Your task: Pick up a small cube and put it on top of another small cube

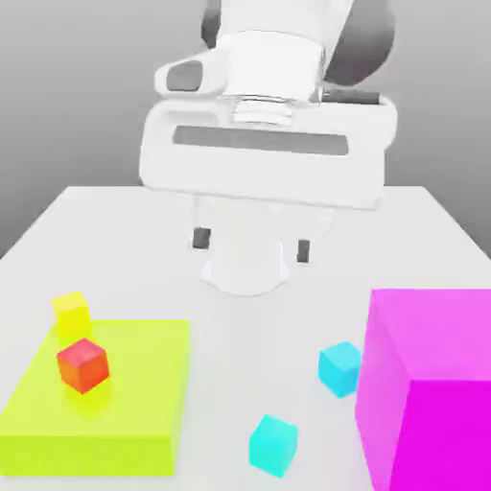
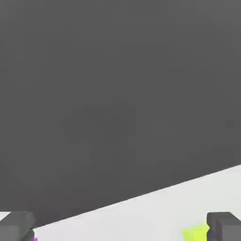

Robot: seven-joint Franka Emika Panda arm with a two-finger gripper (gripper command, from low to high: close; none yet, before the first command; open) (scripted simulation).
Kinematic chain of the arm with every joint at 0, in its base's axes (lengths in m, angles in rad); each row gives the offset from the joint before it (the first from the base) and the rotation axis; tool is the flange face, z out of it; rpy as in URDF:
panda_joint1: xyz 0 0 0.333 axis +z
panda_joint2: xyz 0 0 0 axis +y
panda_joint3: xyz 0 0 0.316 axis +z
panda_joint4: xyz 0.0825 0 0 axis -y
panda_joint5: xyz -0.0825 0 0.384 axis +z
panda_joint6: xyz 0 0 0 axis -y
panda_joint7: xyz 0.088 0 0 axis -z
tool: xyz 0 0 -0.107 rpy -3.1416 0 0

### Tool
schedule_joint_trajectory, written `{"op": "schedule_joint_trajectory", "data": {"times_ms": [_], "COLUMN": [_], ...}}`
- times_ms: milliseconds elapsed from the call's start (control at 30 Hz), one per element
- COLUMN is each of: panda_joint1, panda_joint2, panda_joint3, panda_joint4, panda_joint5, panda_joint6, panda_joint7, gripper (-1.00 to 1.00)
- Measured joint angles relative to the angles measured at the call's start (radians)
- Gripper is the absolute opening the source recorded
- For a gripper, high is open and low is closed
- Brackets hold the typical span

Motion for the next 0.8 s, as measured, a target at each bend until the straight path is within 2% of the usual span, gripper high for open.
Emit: {"op": "schedule_joint_trajectory", "data": {"times_ms": [167,333,500,533,800], "panda_joint1": [0.002,0.017,0.075,0.084,0.072], "panda_joint2": [0.179,0.353,0.535,0.555,0.526], "panda_joint3": [0.007,0.011,-0.06,-0.07,-0.055], "panda_joint4": [-0.049,-0.093,-0.064,-0.06,-0.066], "panda_joint5": [-0.017,0.012,-0.05,-0.058,-0.046], "panda_joint6": [0.085,0.177,0.315,0.331,0.31], "panda_joint7": [0.114,0.188,0.248,0.254,0.246], "gripper": [0.0,0.0,0.0,-1.0,-1.0]}}
